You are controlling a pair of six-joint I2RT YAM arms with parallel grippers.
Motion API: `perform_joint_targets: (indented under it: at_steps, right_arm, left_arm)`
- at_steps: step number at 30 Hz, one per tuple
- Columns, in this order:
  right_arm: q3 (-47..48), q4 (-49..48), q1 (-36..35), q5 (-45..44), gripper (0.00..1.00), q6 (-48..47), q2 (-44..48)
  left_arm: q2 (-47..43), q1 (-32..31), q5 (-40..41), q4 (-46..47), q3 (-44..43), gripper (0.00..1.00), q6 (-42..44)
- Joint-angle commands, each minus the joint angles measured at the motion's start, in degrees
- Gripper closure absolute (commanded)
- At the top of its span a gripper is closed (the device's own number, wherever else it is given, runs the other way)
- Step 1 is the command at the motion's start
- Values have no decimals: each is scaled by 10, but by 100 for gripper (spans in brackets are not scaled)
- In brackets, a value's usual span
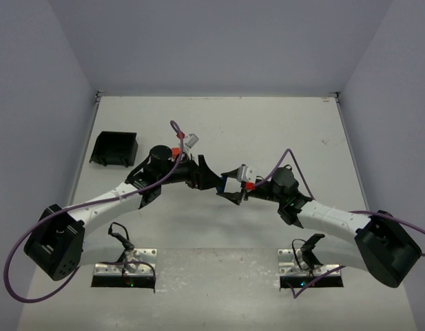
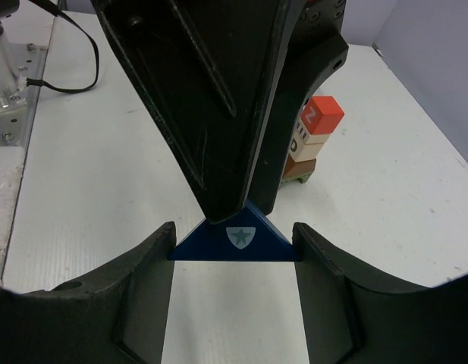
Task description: Build the wood block tower
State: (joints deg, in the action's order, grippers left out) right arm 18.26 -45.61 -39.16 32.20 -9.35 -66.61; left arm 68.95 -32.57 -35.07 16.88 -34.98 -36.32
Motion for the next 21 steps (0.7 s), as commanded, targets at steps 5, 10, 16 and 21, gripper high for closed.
perform_joint_targets:
  at_steps: [5, 10, 16, 21]
  right_arm:
    - [36, -25, -1, 3, 71, -15, -6]
    - [45, -5, -2, 16, 70, -19, -17]
    - [47, 3, -3, 14, 70, -23, -18]
    - [51, 23, -2, 8, 70, -32, -15]
  left_arm:
    - [11, -9, -13, 32, -27, 35, -3]
    - [10, -12, -15, 33, -28, 41, -6]
    - [10, -14, -8, 33, -27, 62, -8]
    - [3, -13, 8, 13, -33, 70, 0]
